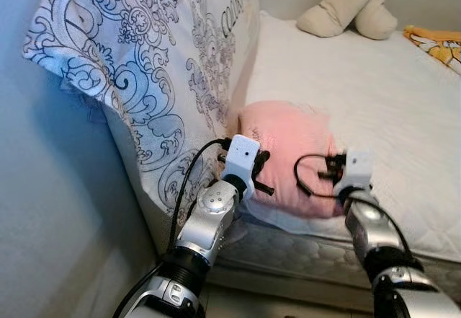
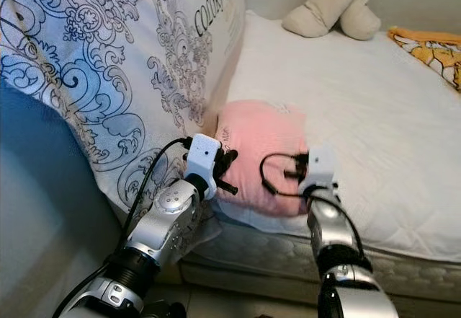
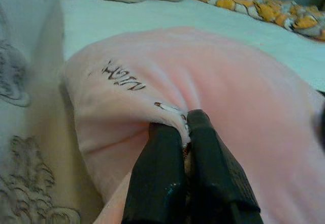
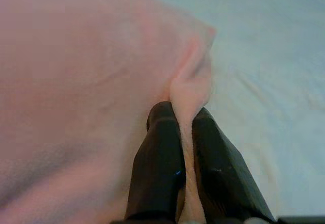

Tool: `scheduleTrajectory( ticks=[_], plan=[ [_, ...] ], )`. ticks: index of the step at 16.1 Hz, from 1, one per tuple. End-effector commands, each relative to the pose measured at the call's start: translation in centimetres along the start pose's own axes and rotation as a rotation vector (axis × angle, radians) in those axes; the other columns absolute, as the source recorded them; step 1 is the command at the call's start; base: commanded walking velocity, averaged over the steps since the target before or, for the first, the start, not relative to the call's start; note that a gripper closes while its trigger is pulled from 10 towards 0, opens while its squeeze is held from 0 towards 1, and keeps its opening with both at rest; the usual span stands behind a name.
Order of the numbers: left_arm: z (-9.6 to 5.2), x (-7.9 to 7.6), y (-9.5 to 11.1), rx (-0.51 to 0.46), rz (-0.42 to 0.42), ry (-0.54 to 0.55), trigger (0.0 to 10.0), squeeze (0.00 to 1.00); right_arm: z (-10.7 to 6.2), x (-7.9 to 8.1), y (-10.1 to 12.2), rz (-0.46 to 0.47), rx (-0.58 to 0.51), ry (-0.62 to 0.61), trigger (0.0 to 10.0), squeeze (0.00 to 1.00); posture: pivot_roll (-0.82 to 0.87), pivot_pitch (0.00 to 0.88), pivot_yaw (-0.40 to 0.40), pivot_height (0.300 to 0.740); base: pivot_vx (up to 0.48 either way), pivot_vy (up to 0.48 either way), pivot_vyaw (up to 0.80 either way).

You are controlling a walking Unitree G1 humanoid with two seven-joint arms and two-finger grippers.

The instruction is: Clean up the room

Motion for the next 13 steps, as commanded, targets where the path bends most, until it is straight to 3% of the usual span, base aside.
scheduleTrajectory(
  ticks=[1,4,6,10,13],
  plan=[
    [0.0,-1.4,-0.1,0.01,0.018,-0.055,10.0,0.0,0.1,-0.5,0.2,0.011,-0.003,-0.024,10.0,0.0,-0.02,0.002,-0.003,0.74,0.0,0.0,0.0],
    [0.4,-1.5,0.9,-0.013,0.025,-0.064,10.0,0.0,0.5,-1.7,2.2,-0.042,-0.077,-0.067,10.0,0.0,-0.02,0.0,-0.004,0.74,0.0,0.0,0.0],
    [1.1,-1.2,2.7,-0.061,0.023,-0.047,10.0,0.0,1.0,-2.8,4.7,-0.085,-0.154,-0.119,10.0,0.0,-0.02,0.0,-0.005,0.74,0.0,0.0,0.0],
    [1.3,-0.3,4.5,-0.119,0.048,-0.025,10.0,0.0,1.0,-3.5,7.8,-0.108,-0.263,-0.176,10.0,0.0,-0.01,0.0,-0.007,0.74,0.0,0.0,0.0],
    [-0.4,-1.0,7.4,-0.256,0.16,-0.094,10.0,0.0,-2.1,-4.0,11.8,-0.148,-0.501,-0.279,10.0,0.0,-0.01,0.0,-0.016,0.74,0.0,0.0,0.0]
  ],
)
Point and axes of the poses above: a point about 5 cm out from each wrist's last joint towards the gripper, its own z axis pointing out of the wrist towards the gripper, its own y axis along the axis of the wrist's last joint, x = y × z, the point moved 2 cm from there along z, pointing out of the wrist towards the gripper, and after that the axes turned 14 degrees about -z, right-handed, at the moved point
